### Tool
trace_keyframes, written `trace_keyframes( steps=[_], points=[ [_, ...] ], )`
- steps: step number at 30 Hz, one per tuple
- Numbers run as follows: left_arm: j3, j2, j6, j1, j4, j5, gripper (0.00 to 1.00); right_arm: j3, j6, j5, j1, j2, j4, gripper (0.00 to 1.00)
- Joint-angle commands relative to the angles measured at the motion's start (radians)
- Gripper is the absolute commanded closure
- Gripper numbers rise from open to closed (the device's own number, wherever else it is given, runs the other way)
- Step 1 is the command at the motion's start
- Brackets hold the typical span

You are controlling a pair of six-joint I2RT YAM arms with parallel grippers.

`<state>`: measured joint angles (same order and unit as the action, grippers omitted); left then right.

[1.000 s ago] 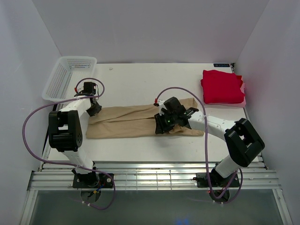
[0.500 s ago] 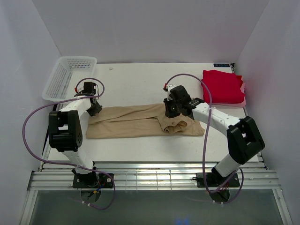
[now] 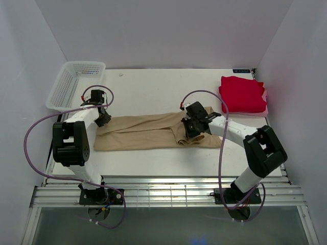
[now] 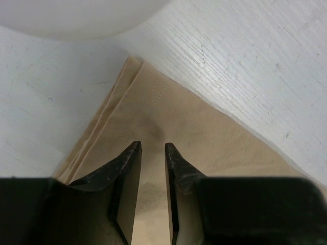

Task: Fold and stack the t-shirts
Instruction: Fold the tshirt

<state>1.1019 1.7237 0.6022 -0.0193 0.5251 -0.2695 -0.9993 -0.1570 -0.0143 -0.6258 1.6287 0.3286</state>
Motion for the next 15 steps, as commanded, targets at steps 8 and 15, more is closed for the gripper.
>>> trace_keyframes(
  steps=[8, 15],
  points=[
    [0.012, -0.052, 0.002, 0.002, -0.013, 0.006, 0.64, 0.088, -0.087, 0.064, 0.001, -0.231, 0.125, 0.85],
    [0.003, -0.073, -0.002, 0.002, -0.013, 0.009, 0.64, -0.012, -0.056, -0.131, 0.072, -0.213, 0.129, 0.69]
  ],
)
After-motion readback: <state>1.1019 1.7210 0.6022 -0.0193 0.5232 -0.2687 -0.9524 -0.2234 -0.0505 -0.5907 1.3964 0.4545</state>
